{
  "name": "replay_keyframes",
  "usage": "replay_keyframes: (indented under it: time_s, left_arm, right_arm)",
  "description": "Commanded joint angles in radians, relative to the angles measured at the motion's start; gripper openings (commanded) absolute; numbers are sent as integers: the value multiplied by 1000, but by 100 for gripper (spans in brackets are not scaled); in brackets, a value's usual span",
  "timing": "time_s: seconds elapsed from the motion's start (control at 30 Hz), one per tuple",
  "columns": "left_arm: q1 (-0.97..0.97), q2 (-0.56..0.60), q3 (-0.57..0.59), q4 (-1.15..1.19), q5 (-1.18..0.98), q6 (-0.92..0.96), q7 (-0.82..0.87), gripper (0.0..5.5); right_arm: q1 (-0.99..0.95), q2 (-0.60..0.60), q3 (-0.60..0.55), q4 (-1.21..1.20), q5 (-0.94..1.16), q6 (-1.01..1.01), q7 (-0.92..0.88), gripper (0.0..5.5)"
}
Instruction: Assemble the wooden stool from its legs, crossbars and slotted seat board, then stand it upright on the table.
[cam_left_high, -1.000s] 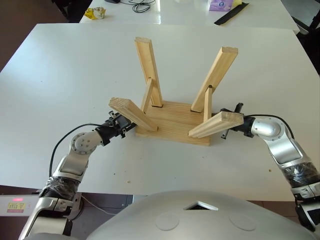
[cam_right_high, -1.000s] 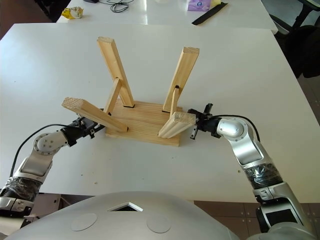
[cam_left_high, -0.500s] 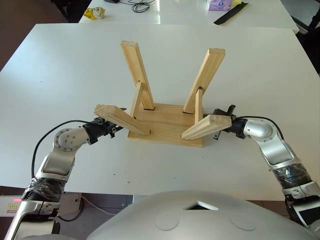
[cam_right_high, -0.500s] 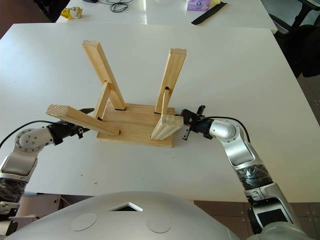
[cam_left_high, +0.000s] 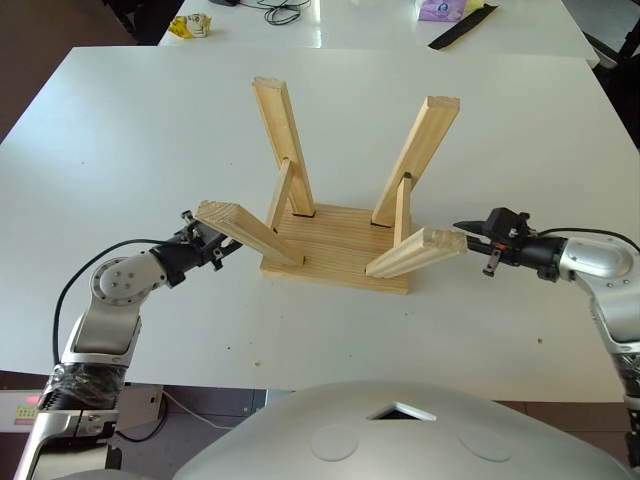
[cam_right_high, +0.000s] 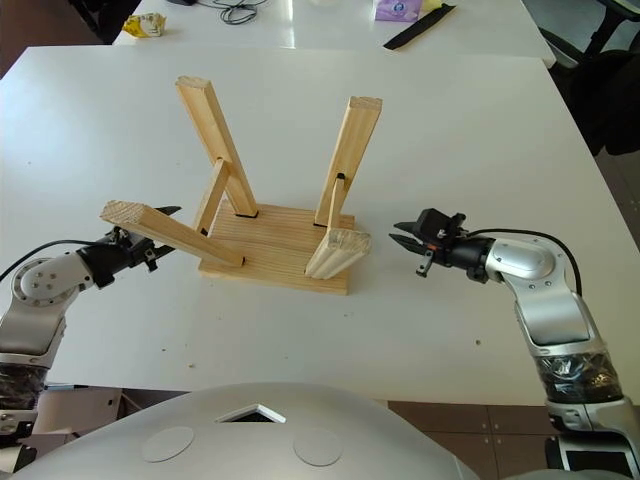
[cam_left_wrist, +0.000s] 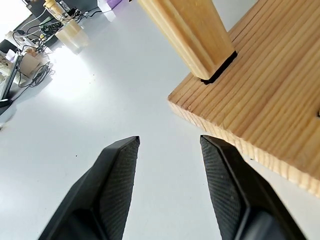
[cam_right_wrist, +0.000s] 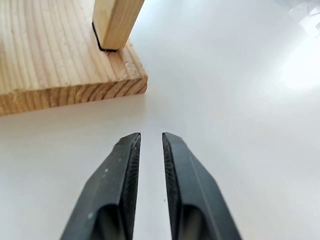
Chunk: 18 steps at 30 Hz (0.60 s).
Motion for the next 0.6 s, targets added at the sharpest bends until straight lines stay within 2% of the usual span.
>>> replay_keyframes:
  time_s: [0.03,0.17,0.33,0.4,0.53,0.6]
  left_arm:
    - [32,27,-21,38,56,-57,-16,225]
    - [41,44,-72,164,184,-183,26,225]
    - [51,63,-76,306,240,-303,73,225]
    - [74,59,-76,287,197,-307,55,225]
    - [132,51,-93,192,131,-274,24,171]
    - [160,51,-100,132,93,-238,3,153]
  right_arm:
    - [28,-13,-4,-36,-5,-6,-1,93]
    - [100,-19,9,-105,7,1,16,93]
    - [171,-34,21,-159,-1,2,30,93]
    - [194,-34,20,-177,7,16,30,77]
    - [220,-42,30,-213,-2,15,25,25]
    - [231,-47,34,-235,-2,19,25,20]
